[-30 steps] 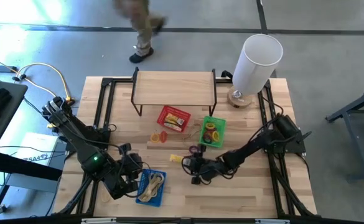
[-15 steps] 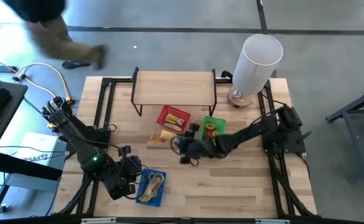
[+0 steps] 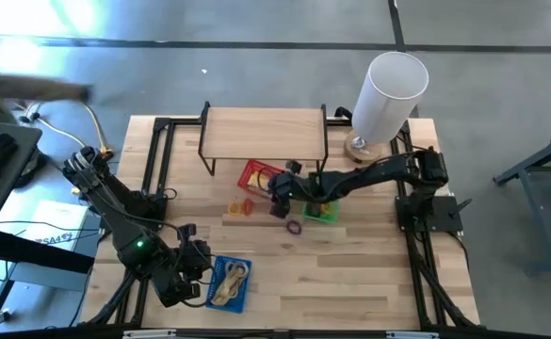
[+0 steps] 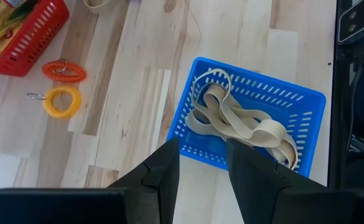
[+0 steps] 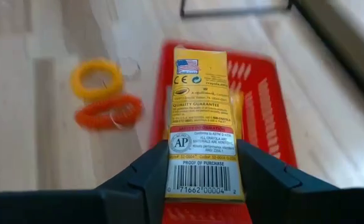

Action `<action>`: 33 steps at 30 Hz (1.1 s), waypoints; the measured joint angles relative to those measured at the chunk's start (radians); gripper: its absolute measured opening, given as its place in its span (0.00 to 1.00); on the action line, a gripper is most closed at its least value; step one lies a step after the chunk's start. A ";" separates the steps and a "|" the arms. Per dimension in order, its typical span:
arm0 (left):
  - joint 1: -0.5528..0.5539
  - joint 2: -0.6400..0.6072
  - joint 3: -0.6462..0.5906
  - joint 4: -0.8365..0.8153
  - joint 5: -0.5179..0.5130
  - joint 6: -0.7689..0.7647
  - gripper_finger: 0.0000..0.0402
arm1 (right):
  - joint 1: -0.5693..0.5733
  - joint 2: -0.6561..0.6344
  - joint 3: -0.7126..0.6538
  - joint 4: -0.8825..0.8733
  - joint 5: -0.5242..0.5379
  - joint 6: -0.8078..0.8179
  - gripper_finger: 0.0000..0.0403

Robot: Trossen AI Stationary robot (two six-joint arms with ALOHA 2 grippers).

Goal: Pick & Place Office Desk Supplies
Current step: Put the yellow crayon box into the red bin, then put the brown rubber band into the blue bin

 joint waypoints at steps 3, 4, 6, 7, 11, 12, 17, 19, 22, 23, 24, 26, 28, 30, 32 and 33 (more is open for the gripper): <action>0.000 0.000 0.000 0.000 0.000 0.020 0.31 | -0.028 0.005 0.000 -0.023 -0.087 0.025 0.40; 0.000 0.000 0.000 0.000 0.000 0.027 0.31 | -0.035 0.005 0.000 -0.031 -0.118 0.022 0.40; 0.000 0.000 0.000 0.000 -0.001 0.030 0.31 | -0.041 0.005 0.000 -0.049 -0.138 0.016 0.40; 0.000 0.000 0.000 -0.001 -0.001 0.030 0.31 | -0.041 0.005 0.000 -0.059 -0.135 0.017 0.41; 0.010 0.000 0.000 0.000 -0.001 0.030 0.31 | -0.041 0.005 0.000 -0.057 -0.128 0.020 0.41; 0.013 0.000 0.000 0.001 -0.002 0.030 0.31 | -0.041 0.005 0.000 -0.060 -0.129 0.013 0.41; 0.028 0.000 0.000 0.000 -0.003 0.029 0.31 | -0.043 0.005 0.000 -0.048 -0.111 -0.010 0.45; 0.032 0.000 0.000 0.000 -0.003 0.029 0.31 | -0.043 0.005 0.000 -0.045 -0.069 -0.005 0.47; 0.038 0.000 0.000 0.000 -0.003 0.027 0.31 | -0.043 0.005 0.000 -0.045 -0.038 -0.005 0.53; 0.038 0.000 0.000 0.000 -0.003 0.024 0.31 | -0.043 0.005 0.000 -0.045 -0.034 -0.005 0.55; 0.038 0.000 0.000 0.000 -0.003 0.019 0.31 | -0.042 0.005 0.000 -0.044 -0.024 -0.006 0.57; 0.038 0.000 0.000 0.000 -0.003 0.009 0.31 | -0.041 0.005 0.000 -0.043 0.005 -0.019 0.60; 0.038 0.000 0.000 0.000 -0.002 0.002 0.31 | -0.034 0.005 0.000 -0.030 0.026 -0.046 0.63; 0.038 0.000 0.000 0.000 -0.002 0.003 0.31 | -0.022 -0.001 0.000 -0.022 0.033 -0.095 0.65; 0.038 0.000 0.000 0.000 -0.002 0.003 0.31 | -0.006 -0.017 0.000 -0.016 0.033 -0.130 0.65; 0.038 0.000 0.000 0.000 -0.002 0.003 0.31 | 0.004 -0.025 0.000 -0.007 0.035 -0.143 0.65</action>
